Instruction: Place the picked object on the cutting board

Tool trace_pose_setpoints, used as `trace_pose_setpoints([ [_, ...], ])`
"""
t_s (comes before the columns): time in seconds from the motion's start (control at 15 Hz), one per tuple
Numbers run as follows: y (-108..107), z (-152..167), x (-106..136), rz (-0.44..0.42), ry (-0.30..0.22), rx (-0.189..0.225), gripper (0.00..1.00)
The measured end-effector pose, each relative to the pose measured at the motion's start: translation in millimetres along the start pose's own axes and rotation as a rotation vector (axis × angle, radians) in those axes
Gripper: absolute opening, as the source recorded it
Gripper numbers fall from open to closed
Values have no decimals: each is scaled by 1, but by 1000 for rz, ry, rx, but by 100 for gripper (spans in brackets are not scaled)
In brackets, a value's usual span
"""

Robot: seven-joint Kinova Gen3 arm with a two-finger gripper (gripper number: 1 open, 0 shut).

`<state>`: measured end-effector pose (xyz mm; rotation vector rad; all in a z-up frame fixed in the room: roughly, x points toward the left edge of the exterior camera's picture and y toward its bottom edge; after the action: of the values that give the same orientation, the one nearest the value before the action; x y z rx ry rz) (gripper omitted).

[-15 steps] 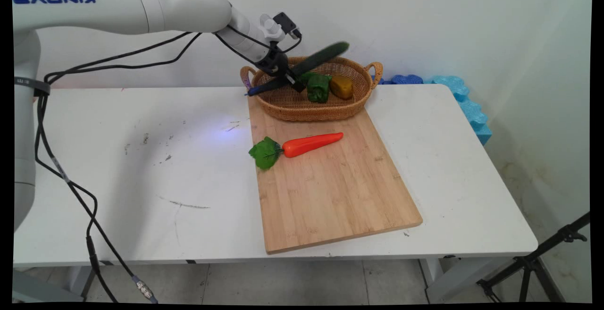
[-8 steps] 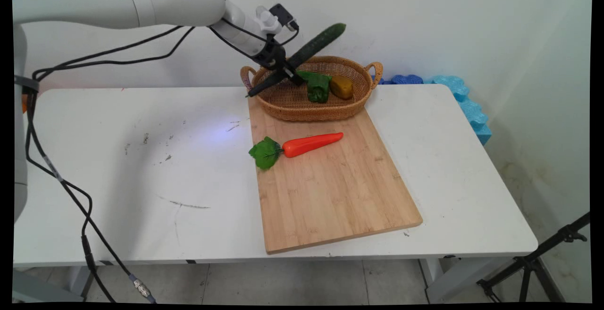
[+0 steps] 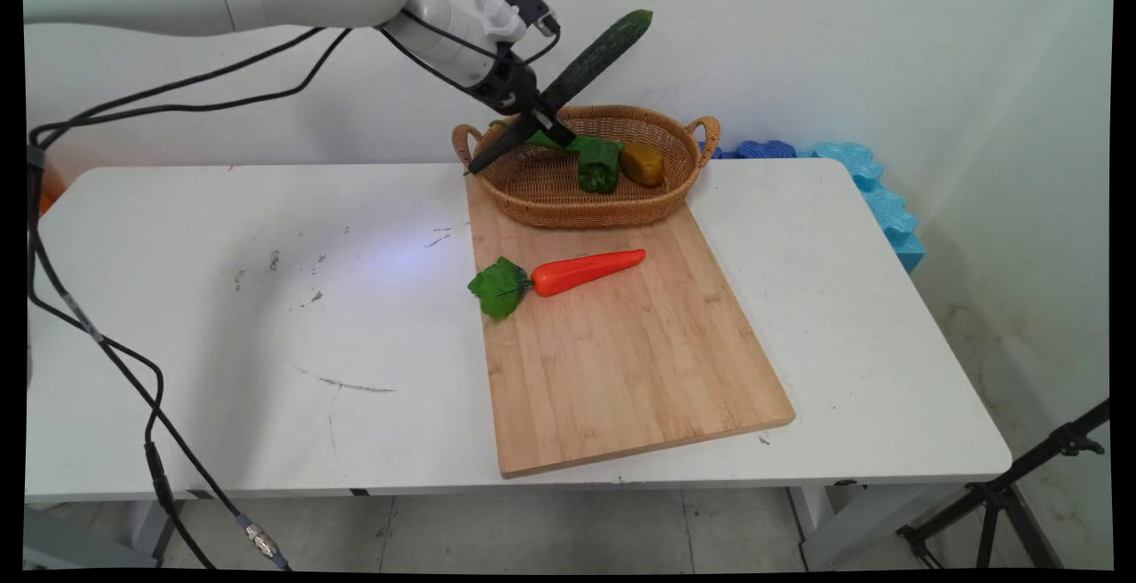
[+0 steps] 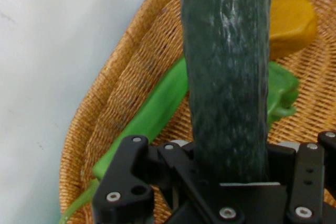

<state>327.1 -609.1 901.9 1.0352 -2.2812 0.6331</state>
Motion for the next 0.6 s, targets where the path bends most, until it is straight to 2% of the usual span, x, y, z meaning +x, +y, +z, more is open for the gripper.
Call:
trace_pose_setpoints([
  [0.47, 31, -34, 16, 23, 23, -48, 0],
  [0.6, 46, -45, 19, 26, 24, -73, 0],
])
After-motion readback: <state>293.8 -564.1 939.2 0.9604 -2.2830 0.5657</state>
